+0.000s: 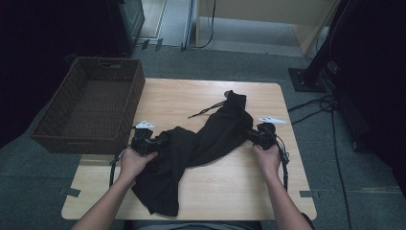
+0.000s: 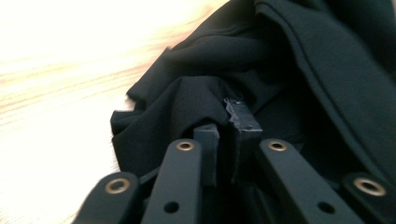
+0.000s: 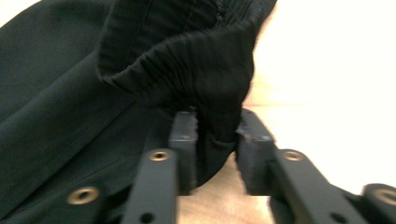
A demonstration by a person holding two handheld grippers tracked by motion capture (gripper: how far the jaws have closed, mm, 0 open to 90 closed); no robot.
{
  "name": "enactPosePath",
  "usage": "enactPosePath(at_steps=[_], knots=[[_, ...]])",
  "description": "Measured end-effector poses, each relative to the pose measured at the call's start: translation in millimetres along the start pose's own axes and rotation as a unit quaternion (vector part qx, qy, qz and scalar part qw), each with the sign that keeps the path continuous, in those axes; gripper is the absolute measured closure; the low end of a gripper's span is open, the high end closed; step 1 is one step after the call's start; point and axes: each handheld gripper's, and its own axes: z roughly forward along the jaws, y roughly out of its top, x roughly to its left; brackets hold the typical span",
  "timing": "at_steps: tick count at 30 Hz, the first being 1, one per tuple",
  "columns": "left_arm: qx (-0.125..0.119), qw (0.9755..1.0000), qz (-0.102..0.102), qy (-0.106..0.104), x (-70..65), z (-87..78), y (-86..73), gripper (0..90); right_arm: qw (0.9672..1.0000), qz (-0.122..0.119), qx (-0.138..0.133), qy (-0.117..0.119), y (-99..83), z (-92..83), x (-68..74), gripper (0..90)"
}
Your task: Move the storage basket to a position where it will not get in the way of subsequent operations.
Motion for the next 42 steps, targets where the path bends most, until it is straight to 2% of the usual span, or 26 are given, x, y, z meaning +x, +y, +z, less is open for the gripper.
enactPosePath(at_steps=[3, 7, 10, 12, 16, 21, 23, 29, 32, 36, 38, 40, 42], knots=[[-0.011, 0.9998, 0.001, -0.018, -2.3, -8.8, 7.9, 72.5, 0.9997, -0.007, -0.022, -0.003, 2.4, -13.1, 8.3, 62.2], [-0.012, 0.9995, 0.009, -0.027, -10.6, -17.2, 22.9, 64.6, 0.9982, -0.033, -0.049, 0.012, 13.3, -34.8, 27.0, 70.4], [-0.024, 0.999, 0.016, -0.033, -17.7, -22.1, 31.2, 61.2, 0.9959, -0.045, -0.073, 0.028, 23.3, -46.8, 41.9, 73.7], [-0.02, 0.9989, 0.021, -0.035, -21.8, -20.5, 37.5, 58.8, 0.9945, -0.05, -0.08, 0.046, 29.1, -49.5, 51.3, 74.2], [-0.012, 0.9987, 0.027, -0.043, -25.0, -13.5, 45.5, 57.2, 0.9945, -0.066, -0.063, 0.051, 32.8, -35.1, 64.3, 73.7], [-0.006, 0.9983, 0.021, -0.054, -25.7, -13.2, 49.4, 49.4, 0.996, -0.061, -0.025, 0.06, 26.4, -4.6, 66.5, 70.2], [-0.002, 0.9982, 0.026, -0.053, -25.1, -14.9, 49.3, 47.6, 0.9964, -0.067, -0.008, 0.052, 23.1, 8.6, 67.3, 68.4], [-0.007, 0.9981, 0.017, -0.059, -19.9, -18.0, 48.8, 42.4, 0.9964, -0.073, 0.032, 0.029, 13.4, 48.4, 63.7, 64.3], [-0.011, 0.9981, 0.019, -0.057, -21.1, -21.0, 51.1, 41.5, 0.9966, -0.072, 0.03, 0.027, 11.7, 53.3, 63.5, 64.3], [-0.015, 0.998, 0.031, -0.052, -25.8, -29.1, 58.0, 40.5, 0.9952, -0.093, 0.026, 0.018, 11.5, 57.6, 67.7, 64.7], [-0.02, 0.998, 0.037, -0.047, -28.2, -36.0, 61.3, 40.2, 0.9923, -0.122, 0.024, 0.008, 10.2, 59.2, 72.9, 65.2], [-0.03, 0.9978, 0.039, -0.045, -29.8, -44.3, 63.5, 39.8, 0.9902, -0.137, 0.027, 0.007, 9.2, 58.5, 75.2, 65.7], [-0.038, 0.9976, 0.04, -0.041, -31.1, -51.3, 65.0, 39.8, 0.9899, -0.138, 0.03, 0.017, 7.6, 56.6, 73.3, 65.6]])
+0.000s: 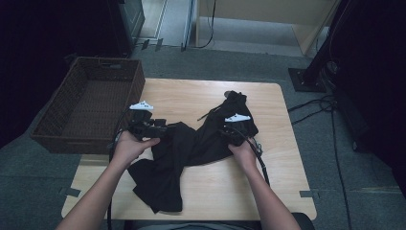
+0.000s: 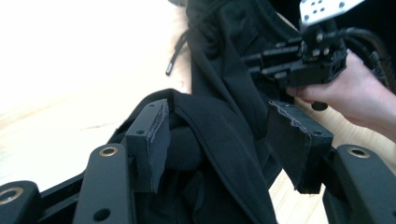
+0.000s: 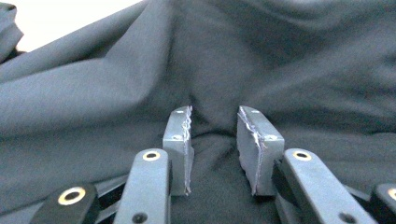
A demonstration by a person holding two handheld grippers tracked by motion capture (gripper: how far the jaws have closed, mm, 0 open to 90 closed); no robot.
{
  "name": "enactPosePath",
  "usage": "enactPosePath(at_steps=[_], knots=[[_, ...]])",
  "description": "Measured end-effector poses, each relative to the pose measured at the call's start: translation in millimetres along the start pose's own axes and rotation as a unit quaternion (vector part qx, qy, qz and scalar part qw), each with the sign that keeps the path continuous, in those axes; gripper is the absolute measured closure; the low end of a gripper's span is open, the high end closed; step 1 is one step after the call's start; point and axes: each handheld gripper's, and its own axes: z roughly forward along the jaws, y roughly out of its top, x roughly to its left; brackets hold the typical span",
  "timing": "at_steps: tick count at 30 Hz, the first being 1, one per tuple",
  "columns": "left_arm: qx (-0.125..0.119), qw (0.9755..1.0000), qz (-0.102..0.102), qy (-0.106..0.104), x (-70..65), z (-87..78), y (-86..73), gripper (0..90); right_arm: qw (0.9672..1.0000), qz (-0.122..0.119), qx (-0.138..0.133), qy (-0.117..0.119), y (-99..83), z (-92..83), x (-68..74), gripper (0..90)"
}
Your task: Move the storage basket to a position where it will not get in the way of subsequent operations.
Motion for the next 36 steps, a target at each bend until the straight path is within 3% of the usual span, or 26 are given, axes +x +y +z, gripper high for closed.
enactPosePath(at_steps=[5, 9, 13, 16, 21, 25, 28, 32, 34, 36], knots=[[0.008, 0.9999, 0.006, 0.003, -2.0, 9.3, 6.3, 40.3, 0.9999, -0.004, 0.003, 0.014, -7.2, -7.6, 1.0, 64.5], [0.025, 0.9996, 0.013, -0.004, -5.0, 30.9, 14.8, 41.0, 0.9991, 0.023, 0.021, 0.028, -9.2, -17.9, -3.2, 61.9], [0.039, 0.9989, 0.025, -0.01, -9.8, 54.0, 26.6, 42.1, 0.9991, 0.027, 0.019, 0.028, -17.5, -30.1, -7.7, 60.2], [0.046, 0.9984, 0.029, -0.013, -12.5, 68.9, 32.8, 43.2, 0.9984, 0.031, 0.034, 0.031, -27.0, -36.4, -11.7, 57.8], [0.049, 0.9978, 0.041, -0.018, -15.2, 88.3, 37.9, 45.6, 0.9985, 0.033, 0.025, 0.036, -37.5, -46.0, -21.0, 58.2], [0.067, 0.9965, 0.045, -0.019, -16.3, 109.2, 35.3, 47.5, 0.9985, 0.047, 0.004, 0.028, -46.2, -50.1, -29.9, 57.6], [0.09, 0.994, 0.057, -0.024, -19.9, 129.9, 28.4, 48.3, 0.9974, 0.065, -0.007, 0.03, -50.6, -52.6, -36.3, 57.7], [0.12, 0.9902, 0.069, -0.022, -17.8, 150.4, 17.4, 52.5, 0.9975, 0.065, -0.01, 0.025, -53.6, -54.8, -39.0, 57.8], [0.119, 0.9903, 0.069, -0.02, -15.6, 155.6, 10.9, 54.6, 0.9974, 0.066, -0.014, 0.023, -54.7, -54.9, -39.0, 58.3], [0.13, 0.9888, 0.072, -0.01, -12.9, 160.4, 3.6, 55.6, 0.9978, 0.062, -0.017, 0.016, -55.0, -54.5, -37.2, 58.8]])
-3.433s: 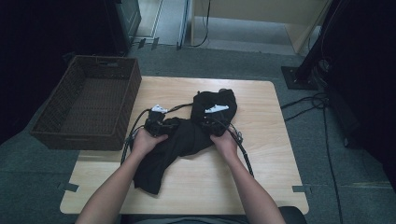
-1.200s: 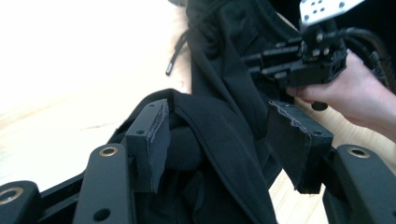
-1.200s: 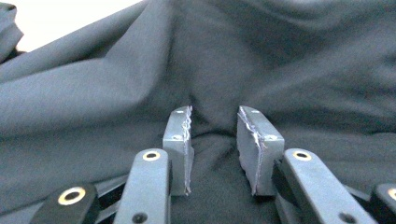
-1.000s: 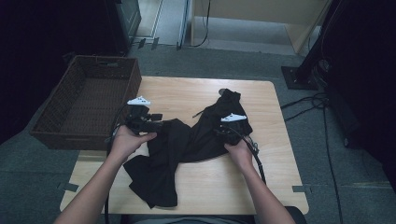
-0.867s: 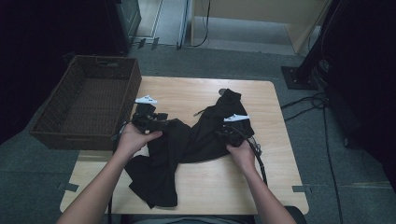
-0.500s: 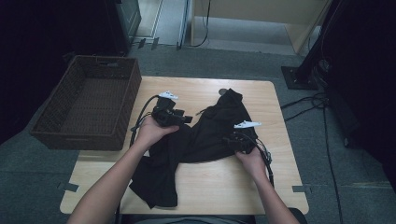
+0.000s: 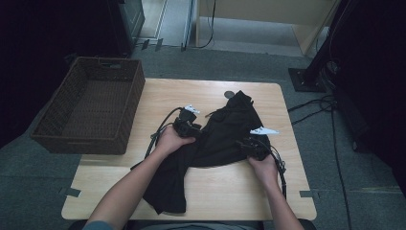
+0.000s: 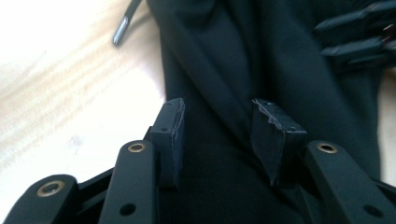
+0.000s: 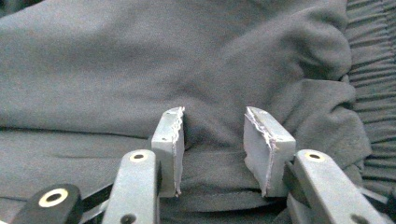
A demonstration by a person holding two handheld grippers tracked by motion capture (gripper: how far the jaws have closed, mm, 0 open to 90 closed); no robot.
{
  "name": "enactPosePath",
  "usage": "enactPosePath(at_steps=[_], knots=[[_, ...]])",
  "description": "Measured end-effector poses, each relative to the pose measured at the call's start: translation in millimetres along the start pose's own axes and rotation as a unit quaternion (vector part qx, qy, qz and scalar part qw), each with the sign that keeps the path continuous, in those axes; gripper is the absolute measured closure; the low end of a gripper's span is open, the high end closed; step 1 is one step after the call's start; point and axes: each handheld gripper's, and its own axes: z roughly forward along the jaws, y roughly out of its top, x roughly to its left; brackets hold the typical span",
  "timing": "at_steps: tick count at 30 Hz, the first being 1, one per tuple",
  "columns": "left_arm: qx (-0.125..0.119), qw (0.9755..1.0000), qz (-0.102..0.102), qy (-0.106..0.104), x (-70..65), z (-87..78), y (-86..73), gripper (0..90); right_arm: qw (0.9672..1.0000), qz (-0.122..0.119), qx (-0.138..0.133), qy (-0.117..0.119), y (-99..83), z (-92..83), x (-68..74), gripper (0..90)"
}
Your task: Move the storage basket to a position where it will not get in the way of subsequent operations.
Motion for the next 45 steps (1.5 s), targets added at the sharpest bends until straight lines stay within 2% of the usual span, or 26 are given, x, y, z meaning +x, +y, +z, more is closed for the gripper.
enactPosePath(at_steps=[3, 5, 8, 10, 14, 15, 18, 25, 27, 31, 34, 37, 39, 40, 41, 43, 45], knots=[[0.011, 0.9998, 0.001, 0.015, 2.5, 5.3, -7.5, 56.4, 0.9998, -0.013, -0.001, -0.013, -0.6, 0.6, 2.6, 61.7], [0.005, 0.9998, -0.01, 0.015, 4.1, 4.1, -12.3, 56.7, 0.9997, -0.015, -0.001, -0.019, -0.5, 1.0, 3.3, 63.8], [0.008, 0.9996, -0.015, 0.023, 1.9, -1.4, -19.4, 57.0, 0.9998, 0.0, -0.011, -0.017, -0.1, 3.4, 1.6, 65.1], [0.007, 0.9994, -0.021, 0.027, -0.7, -5.6, -25.4, 57.0, 0.9995, 0.025, -0.018, -0.004, 1.5, 6.1, -1.1, 68.5], [0.005, 0.9993, -0.032, 0.021, -2.7, -13.8, -35.8, 57.0, 0.9996, 0.022, -0.019, -0.001, 5.9, 11.6, -1.2, 71.9], [0.002, 0.9989, -0.044, 0.013, -2.5, -20.5, -42.8, 57.0, 0.9997, 0.01, -0.02, -0.007, 9.9, 16.7, 1.0, 73.6], [-0.002, 0.9982, -0.06, 0.006, -2.2, -29.6, -52.9, 57.0, 0.9998, -0.002, -0.01, -0.015, 18.4, 24.3, 6.4, 73.5], [-0.018, 0.9961, -0.086, -0.011, -9.6, -44.4, -69.8, 55.5, 0.9999, -0.01, -0.008, -0.008, 38.0, 46.5, 14.1, 72.5], [-0.032, 0.9949, -0.095, -0.013, -12.7, -50.6, -75.0, 54.4, 0.9998, -0.019, -0.011, -0.001, 47.6, 59.2, 19.1, 70.2], [-0.054, 0.993, -0.105, -0.013, -11.9, -62.5, -70.4, 51.7, 0.999, -0.04, -0.018, -0.005, 54.9, 71.4, 28.6, 63.4], [-0.065, 0.9926, -0.102, -0.011, -8.8, -76.5, -59.8, 51.0, 0.9996, -0.029, -0.001, -0.004, 59.5, 70.7, 32.8, 58.9], [-0.08, 0.9925, -0.092, 0.0, -3.5, -91.3, -45.1, 50.9, 0.9998, -0.02, -0.007, 0.001, 61.6, 58.3, 34.7, 58.8], [-0.084, 0.9928, -0.085, 0.008, 2.9, -97.1, -34.0, 50.9, 0.9998, -0.015, -0.014, 0.005, 63.1, 46.7, 35.7, 57.3], [-0.084, 0.9928, -0.085, 0.008, 2.9, -97.1, -34.0, 50.8, 0.9998, -0.015, -0.014, 0.005, 63.1, 46.7, 35.7, 57.3], [-0.091, 0.992, -0.087, 0.009, 11.5, -98.4, -24.0, 50.9, 0.9996, -0.007, -0.021, 0.014, 63.2, 33.5, 37.2, 56.0], [-0.088, 0.993, -0.078, 0.012, 20.2, -93.4, -16.5, 50.9, 0.9995, -0.013, -0.025, 0.016, 62.0, 24.2, 39.1, 55.7], [-0.077, 0.9945, -0.066, 0.026, 27.0, -83.3, -13.1, 51.0, 0.9995, -0.017, -0.023, 0.014, 58.8, 17.5, 41.7, 54.5]])
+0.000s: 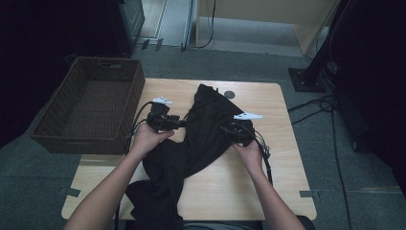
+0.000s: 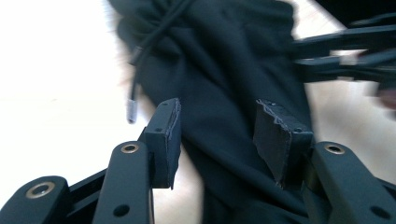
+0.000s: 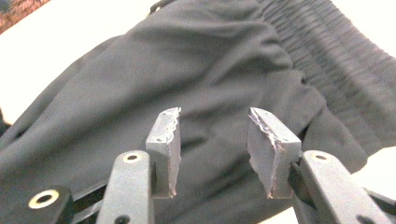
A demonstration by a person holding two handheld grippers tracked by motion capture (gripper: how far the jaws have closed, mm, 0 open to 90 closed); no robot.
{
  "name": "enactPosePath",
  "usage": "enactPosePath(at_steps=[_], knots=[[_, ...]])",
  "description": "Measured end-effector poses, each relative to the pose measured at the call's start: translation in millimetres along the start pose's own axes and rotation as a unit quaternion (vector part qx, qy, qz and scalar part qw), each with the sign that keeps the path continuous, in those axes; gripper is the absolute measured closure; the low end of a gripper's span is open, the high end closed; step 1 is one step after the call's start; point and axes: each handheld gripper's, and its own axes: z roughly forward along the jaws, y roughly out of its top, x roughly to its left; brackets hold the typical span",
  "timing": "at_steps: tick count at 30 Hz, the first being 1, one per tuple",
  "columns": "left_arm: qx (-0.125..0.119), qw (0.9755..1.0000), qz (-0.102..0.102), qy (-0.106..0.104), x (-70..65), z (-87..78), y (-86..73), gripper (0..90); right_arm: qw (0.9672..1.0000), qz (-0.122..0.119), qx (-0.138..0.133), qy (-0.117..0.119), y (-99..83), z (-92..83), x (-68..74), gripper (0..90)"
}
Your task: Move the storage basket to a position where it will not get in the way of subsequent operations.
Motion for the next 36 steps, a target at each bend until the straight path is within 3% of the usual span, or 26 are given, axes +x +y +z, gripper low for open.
enactPosePath(at_steps=[7, 9, 23, 26, 32, 33, 35, 36], knots=[[0.026, 0.9995, -0.012, -0.014, 7.9, 38.9, -14.8, 50.6, 0.9998, -0.003, 0.018, -0.005, -15.4, -3.3, 1.1, 49.3], [0.036, 0.9993, 0.0, -0.008, 5.6, 46.6, -18.5, 49.4, 0.9997, -0.001, 0.022, -0.007, -20.5, -0.7, 2.4, 47.8], [0.038, 0.9993, 0.004, -0.007, 3.2, 64.9, -32.4, 48.5, 0.9995, 0.007, 0.025, -0.02, -30.8, 25.4, 14.0, 41.4], [0.039, 0.9991, 0.013, -0.009, 0.9, 66.2, -32.7, 55.1, 0.9995, 0.0, 0.017, -0.025, -31.1, 28.1, 15.9, 42.1], [0.047, 0.9986, 0.021, -0.013, -1.7, 69.5, -33.1, 83.0, 0.9988, -0.021, 0.004, -0.045, -32.7, 32.5, 19.9, 50.7], [0.051, 0.9983, 0.027, -0.009, -3.8, 69.8, -32.5, 85.7, 0.9989, -0.02, 0.001, -0.042, -32.5, 32.8, 19.1, 59.1], [0.051, 0.9984, 0.018, -0.013, -1.5, 68.3, -32.1, 87.8, 0.9994, -0.007, 0.0, -0.034, -32.0, 31.8, 15.6, 70.9], [0.051, 0.9984, 0.018, -0.013, -1.5, 68.3, -32.1, 88.3, 0.9994, -0.007, 0.0, -0.034, -32.0, 31.8, 15.6, 70.9]])
